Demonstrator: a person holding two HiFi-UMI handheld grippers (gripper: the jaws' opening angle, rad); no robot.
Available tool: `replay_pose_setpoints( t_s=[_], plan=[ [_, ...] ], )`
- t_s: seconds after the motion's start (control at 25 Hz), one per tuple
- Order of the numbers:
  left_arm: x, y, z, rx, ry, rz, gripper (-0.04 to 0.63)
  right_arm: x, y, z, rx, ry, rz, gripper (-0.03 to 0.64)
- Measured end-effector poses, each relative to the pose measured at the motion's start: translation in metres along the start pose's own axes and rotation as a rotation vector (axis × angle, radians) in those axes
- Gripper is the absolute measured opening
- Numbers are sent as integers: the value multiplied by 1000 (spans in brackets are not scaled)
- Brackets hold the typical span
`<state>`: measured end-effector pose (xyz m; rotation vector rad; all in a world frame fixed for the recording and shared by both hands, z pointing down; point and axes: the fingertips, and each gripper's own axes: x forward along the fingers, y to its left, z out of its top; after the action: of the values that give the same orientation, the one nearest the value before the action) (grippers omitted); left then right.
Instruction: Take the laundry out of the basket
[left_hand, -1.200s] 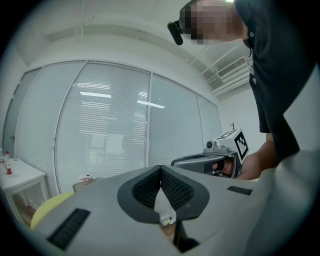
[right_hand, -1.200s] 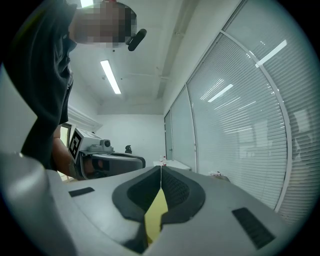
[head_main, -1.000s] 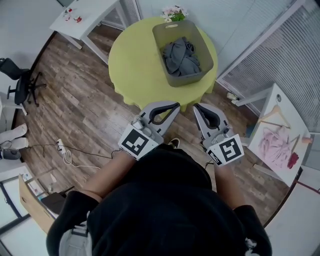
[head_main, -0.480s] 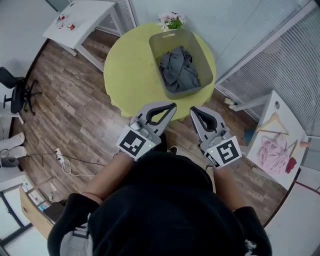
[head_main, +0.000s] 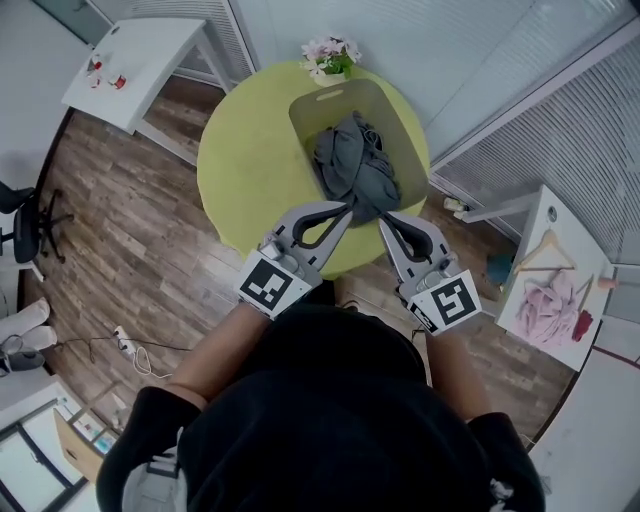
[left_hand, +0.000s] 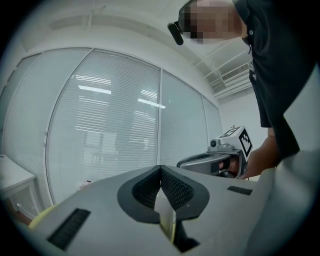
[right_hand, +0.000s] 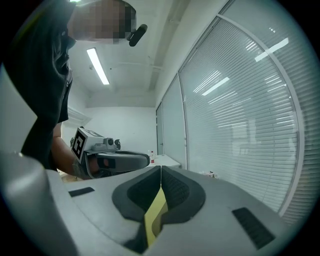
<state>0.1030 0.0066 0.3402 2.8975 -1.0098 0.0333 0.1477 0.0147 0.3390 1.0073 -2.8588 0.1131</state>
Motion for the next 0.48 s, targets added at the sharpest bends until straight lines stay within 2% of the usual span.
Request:
replay_pose_setpoints(
  t_s=[0.48],
  plan=[
    [25, 73, -14, 2, 10, -87, 9, 63, -38, -27, 13, 104, -115, 25]
  ],
)
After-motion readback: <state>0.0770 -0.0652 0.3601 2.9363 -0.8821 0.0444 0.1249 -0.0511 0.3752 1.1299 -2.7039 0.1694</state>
